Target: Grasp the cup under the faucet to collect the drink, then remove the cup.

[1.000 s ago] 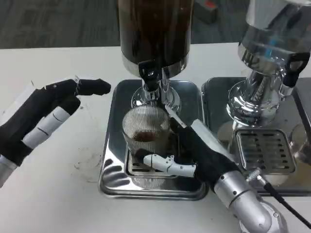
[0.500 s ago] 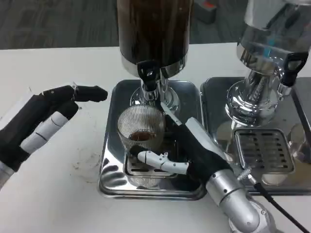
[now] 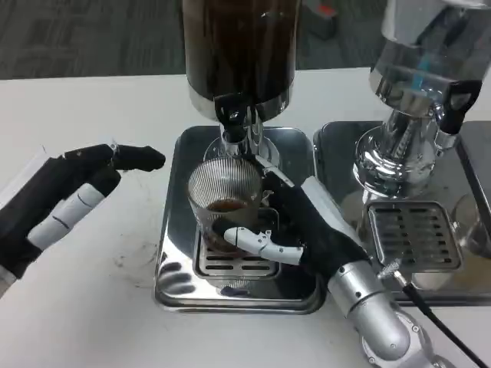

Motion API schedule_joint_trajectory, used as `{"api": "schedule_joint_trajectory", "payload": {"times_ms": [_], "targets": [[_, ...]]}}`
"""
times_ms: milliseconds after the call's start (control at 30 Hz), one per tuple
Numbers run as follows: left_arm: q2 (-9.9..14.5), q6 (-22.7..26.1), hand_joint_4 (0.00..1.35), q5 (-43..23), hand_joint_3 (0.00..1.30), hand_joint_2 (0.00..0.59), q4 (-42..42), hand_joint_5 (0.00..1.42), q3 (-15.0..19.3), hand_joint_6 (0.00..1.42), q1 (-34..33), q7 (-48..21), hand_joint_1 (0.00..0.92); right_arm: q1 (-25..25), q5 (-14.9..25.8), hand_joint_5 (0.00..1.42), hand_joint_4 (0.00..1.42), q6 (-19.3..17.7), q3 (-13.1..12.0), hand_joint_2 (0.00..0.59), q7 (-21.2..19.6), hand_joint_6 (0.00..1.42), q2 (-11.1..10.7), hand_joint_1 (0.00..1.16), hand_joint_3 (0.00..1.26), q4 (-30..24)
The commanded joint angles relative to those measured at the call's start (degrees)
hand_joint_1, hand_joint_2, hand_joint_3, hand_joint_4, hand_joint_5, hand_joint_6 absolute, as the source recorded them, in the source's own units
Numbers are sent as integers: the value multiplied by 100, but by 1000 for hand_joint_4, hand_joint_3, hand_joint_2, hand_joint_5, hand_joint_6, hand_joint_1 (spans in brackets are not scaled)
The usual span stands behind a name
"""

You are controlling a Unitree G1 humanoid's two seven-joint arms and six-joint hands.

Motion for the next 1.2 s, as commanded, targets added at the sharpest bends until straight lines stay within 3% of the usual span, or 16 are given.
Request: {"api": "schedule_joint_trajectory", "payload": {"times_ms": [33, 533, 900, 1200], "targets": [[62, 83, 381, 5, 463, 143, -72, 318, 40, 254, 84, 6, 0, -84, 45, 208, 163, -76, 66, 186, 132, 241, 73, 538, 171, 229], [115, 141, 389, -14, 465, 150, -82, 329, 50, 283, 114, -26, 0, -90, -84, 373, 318, -87, 221, 192, 48, 411, 124, 537, 307, 279], [142, 131, 390, -11, 456, 147, -80, 329, 60, 290, 132, -24, 0, 75, -493, 467, 416, -181, 369, 202, -586, 504, 164, 554, 388, 200], [152, 133, 390, -12, 444, 147, -51, 329, 58, 293, 97, -28, 0, 247, -658, 545, 483, -423, 318, 197, -1154, 588, 187, 575, 432, 200]]}}
